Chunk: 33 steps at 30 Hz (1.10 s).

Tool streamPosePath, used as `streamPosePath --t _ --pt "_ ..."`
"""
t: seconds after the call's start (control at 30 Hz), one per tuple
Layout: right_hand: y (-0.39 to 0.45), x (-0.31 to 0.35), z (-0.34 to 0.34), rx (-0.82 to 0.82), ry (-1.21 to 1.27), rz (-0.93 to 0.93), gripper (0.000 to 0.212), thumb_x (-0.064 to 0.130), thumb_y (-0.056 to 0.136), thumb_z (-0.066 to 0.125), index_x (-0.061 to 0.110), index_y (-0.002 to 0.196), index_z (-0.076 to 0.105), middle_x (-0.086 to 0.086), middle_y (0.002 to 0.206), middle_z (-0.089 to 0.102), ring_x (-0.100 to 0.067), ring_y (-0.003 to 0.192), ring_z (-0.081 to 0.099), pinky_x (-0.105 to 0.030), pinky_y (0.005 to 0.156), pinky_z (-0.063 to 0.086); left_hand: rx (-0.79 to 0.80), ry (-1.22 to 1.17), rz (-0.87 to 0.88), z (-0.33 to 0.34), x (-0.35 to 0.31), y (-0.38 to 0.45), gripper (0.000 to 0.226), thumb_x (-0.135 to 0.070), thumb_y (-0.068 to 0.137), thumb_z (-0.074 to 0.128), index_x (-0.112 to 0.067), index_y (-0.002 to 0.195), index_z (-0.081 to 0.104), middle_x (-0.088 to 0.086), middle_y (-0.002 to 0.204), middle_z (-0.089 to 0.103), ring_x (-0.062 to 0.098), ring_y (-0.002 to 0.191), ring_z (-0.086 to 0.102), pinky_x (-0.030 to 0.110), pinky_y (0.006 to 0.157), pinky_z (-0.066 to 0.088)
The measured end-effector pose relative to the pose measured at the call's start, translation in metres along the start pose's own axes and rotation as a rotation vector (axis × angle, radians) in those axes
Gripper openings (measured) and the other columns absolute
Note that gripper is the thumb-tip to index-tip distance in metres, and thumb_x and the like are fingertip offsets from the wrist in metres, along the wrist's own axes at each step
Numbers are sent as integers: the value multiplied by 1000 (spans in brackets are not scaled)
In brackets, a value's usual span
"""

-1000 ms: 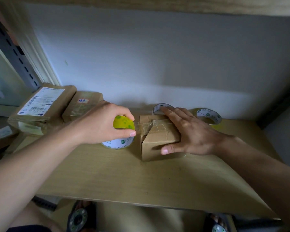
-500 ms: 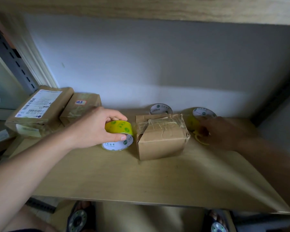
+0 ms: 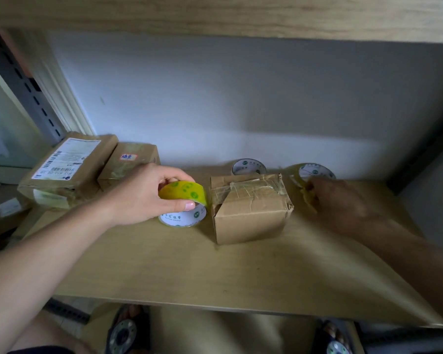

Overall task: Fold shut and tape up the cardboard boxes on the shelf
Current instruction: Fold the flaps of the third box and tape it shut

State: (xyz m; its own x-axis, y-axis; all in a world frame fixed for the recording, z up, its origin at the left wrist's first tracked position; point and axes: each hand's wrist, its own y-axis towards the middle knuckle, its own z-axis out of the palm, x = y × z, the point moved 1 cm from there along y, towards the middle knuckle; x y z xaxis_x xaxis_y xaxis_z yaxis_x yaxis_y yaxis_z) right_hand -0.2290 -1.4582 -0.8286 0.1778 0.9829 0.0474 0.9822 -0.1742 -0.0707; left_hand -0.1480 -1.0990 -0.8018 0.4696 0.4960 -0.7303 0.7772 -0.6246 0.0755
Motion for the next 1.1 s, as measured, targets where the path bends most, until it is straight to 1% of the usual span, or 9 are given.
streamPosePath --t 0.1,0.23,0.3,0.47,0.57,0.7,0.83,1.0,1.1 --pt "-9 5 -16 -108 226 -9 22 5 96 56 16 112 66 -4 101 71 -26 86 63 -34 72 49 -1 -28 2 -2 1 -1 37 -47 76 86 -34 109 76 -2 101 77 21 98 73 53 92 56" --pt "-25 12 -35 -217 545 -65 27 11 90 70 33 106 72 14 88 75 -7 81 70 -26 75 54 7 -28 -9 -2 0 -1 33 -36 79 87 -30 110 76 -2 101 77 22 99 74 53 92 56" --pt "-30 17 -38 -222 704 -111 27 12 89 75 30 111 74 12 90 77 -4 84 73 -26 82 57 14 -23 -16 -1 -1 -1 32 -32 81 87 -31 111 76 -2 100 77 21 99 74 53 92 56" --pt "-34 39 -34 -138 1050 -151 29 -9 90 70 12 110 73 -6 90 79 -22 86 77 -34 87 62 -4 -15 -35 1 -4 -3 32 -26 80 87 -28 110 75 -7 99 78 14 97 73 42 90 57" --pt "-33 42 -37 -119 1114 -118 33 -15 91 61 12 109 69 -12 85 77 -27 80 75 -23 68 58 -15 -15 -29 1 -7 -2 31 -21 81 87 -25 110 76 -10 98 77 11 95 73 35 88 56" --pt "-45 58 -46 -66 1230 -152 21 -4 97 63 8 114 67 -11 82 72 -17 67 67 -16 59 48 -26 -11 -13 1 -7 -1 35 -21 80 88 -25 112 75 -8 96 76 12 92 72 33 86 56" --pt "-67 88 -46 90 1416 -183 8 10 94 70 3 98 71 -8 75 67 -15 60 59 -23 52 40 -40 -83 0 -2 -2 -2 50 -23 74 93 -27 117 67 5 93 71 26 91 71 38 85 55" --pt "-97 129 -25 336 1511 -45 26 38 80 74 12 83 73 -10 75 66 -18 56 62 -25 47 35 -70 -192 8 -5 -2 -2 47 -25 70 88 -19 110 64 3 98 74 14 87 72 25 80 55" --pt "-100 140 -18 365 1491 20 25 35 90 76 12 84 70 -10 76 67 -21 58 65 -24 45 38 -54 -185 -1 -5 -1 -3 43 -24 73 86 -19 110 64 0 99 75 14 89 72 27 81 56"
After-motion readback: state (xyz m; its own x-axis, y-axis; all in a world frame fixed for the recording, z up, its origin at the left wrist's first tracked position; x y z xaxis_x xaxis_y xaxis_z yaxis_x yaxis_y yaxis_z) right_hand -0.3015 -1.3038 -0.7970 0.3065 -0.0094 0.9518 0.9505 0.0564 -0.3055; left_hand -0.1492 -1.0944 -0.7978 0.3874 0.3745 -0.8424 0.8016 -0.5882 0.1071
